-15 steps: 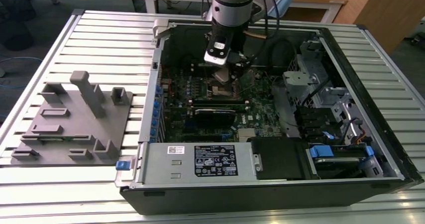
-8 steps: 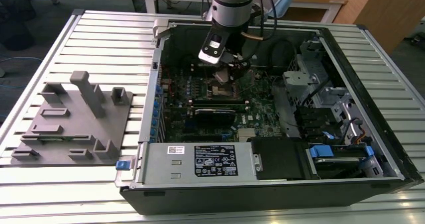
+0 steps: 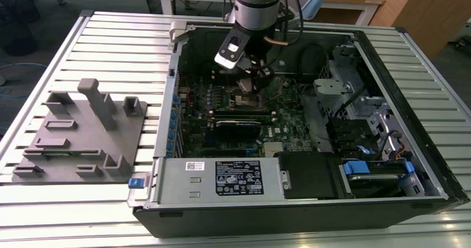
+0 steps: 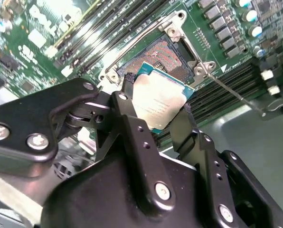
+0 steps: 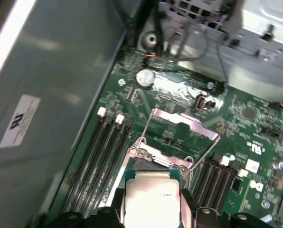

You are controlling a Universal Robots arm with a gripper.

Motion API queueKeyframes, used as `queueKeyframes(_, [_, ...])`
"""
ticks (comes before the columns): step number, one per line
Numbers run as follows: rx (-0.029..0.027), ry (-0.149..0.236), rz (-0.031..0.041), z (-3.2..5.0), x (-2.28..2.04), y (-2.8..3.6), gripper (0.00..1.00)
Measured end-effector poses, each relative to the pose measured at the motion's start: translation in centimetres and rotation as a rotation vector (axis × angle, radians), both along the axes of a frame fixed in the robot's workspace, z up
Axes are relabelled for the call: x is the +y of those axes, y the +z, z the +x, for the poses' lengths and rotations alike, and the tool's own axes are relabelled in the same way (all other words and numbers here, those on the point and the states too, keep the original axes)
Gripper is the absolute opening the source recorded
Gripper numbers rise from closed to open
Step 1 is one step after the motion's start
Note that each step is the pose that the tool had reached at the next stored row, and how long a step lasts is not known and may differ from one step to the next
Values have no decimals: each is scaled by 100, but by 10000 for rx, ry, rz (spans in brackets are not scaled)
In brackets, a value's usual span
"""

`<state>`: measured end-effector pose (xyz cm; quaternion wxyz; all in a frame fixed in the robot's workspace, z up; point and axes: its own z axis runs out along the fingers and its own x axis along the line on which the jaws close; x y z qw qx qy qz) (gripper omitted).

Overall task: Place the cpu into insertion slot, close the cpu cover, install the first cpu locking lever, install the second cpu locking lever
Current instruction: 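Place the cpu into insertion slot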

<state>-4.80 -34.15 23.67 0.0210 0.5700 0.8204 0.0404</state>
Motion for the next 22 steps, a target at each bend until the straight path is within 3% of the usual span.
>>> queueKeyframes(20, [0,-3641,1,0,0,-31,54])
queueKeyframes(21, [1,-4141,0,-1,0,-37,54])
queueKeyframes(22, [0,-4143,-1,-1,0,-37,54])
